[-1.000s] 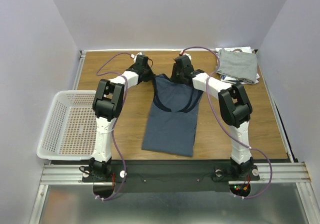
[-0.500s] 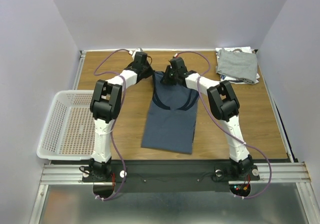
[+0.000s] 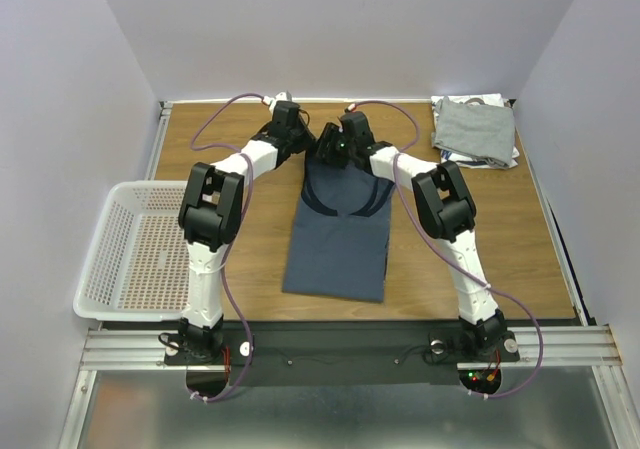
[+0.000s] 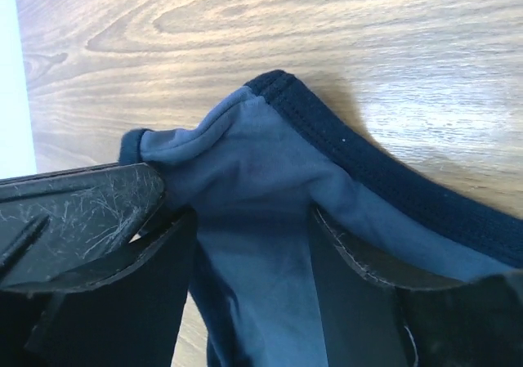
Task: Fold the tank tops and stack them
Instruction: Fold the tank top
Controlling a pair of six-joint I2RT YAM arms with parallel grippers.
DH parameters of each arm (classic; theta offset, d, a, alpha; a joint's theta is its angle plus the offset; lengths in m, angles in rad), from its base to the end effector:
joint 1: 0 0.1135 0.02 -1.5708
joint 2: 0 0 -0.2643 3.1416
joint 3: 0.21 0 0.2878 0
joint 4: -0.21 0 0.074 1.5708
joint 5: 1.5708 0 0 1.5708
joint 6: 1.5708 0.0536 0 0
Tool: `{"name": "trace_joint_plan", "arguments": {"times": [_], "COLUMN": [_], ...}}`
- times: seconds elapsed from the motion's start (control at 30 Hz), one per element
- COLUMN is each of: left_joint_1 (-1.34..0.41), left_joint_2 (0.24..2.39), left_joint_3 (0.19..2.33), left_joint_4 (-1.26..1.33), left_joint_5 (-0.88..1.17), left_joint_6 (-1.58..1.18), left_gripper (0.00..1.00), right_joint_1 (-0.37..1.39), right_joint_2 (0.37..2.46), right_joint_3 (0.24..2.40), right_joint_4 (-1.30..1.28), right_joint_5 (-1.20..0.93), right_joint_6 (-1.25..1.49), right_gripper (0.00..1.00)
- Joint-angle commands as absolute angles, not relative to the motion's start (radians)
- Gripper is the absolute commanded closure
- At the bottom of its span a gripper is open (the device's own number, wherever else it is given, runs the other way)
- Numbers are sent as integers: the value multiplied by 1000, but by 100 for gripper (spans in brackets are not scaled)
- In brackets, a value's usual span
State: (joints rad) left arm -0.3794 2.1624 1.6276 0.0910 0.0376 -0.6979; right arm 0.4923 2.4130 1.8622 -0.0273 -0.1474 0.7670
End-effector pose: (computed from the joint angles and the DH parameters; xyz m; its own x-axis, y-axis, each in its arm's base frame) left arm 0.5151 -0.2076 0.1863 -0.5637 -0.4666 -0.6816 0.0514 0.8038 -0.5927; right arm 0.5205 0.2881 0.1239 -0.7464 0.3786 -0.5473 -0.0805 0.7650 0.6390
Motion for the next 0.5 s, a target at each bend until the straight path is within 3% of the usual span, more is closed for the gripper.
{"name": "trace_joint_plan", "arguments": {"times": [0.0,0.03,0.07,0.13,0.2,0.3,0.47], "left_joint_1": [-393,-396,-397,-399,-399,-397,-397], "left_joint_2": [2169,2172,2181,2197,2207,2206,2233], "left_joint_3": [1672,1675,1689,1715,1736,1738,1778], "left_joint_4": [136,137,126,97,60,61,60], "left_joint_5": [63,66,72,74,61,57,106], "left_joint_6": [-680,-670,-667,-660,-650,-646,-647], "left_gripper": [71,69,66,66,63,60,60], "right_joint_1": [472,471,466,460,454,453,451], "right_joint_2": [2439,2439,2438,2439,2430,2392,2315], "right_joint_3": [1882,1884,1879,1875,1871,1844,1809], "right_joint_4": [-14,-14,-14,-12,-12,-9,-9], "right_joint_5": [-155,-150,-147,-167,-176,-176,-155], "right_joint_6": [790,785,787,795,790,756,716], "right_gripper": [39,42,60,72,73,64,60]}}
